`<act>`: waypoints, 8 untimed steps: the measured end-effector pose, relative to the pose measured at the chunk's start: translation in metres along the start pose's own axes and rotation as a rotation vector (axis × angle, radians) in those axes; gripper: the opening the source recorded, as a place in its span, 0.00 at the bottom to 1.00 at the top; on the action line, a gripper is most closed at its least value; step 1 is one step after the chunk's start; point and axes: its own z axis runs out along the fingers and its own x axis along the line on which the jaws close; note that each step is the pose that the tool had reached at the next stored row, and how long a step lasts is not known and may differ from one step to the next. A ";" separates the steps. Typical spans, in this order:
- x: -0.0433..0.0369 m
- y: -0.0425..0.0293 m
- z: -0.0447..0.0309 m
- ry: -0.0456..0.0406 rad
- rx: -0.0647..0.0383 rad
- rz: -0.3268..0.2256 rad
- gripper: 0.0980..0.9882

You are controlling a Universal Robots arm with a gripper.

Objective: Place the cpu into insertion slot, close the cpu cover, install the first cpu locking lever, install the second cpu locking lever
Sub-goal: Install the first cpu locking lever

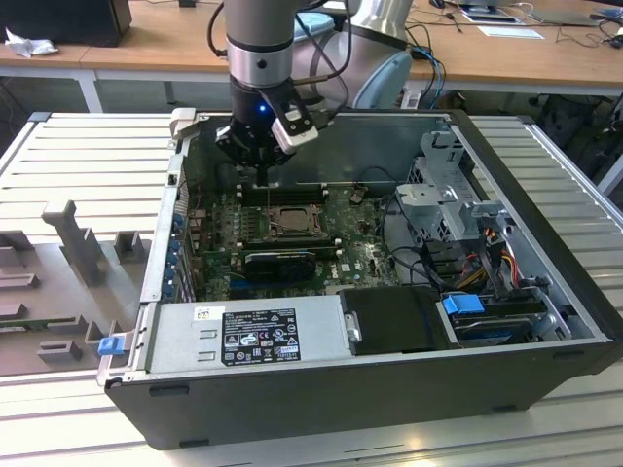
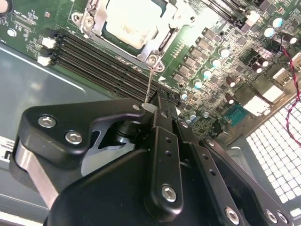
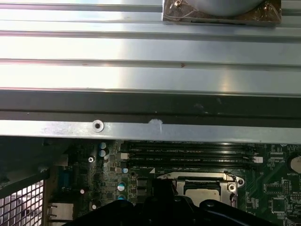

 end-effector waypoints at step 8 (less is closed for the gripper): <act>-0.0116 -0.0003 0.0003 -0.0001 0.000 0.000 0.01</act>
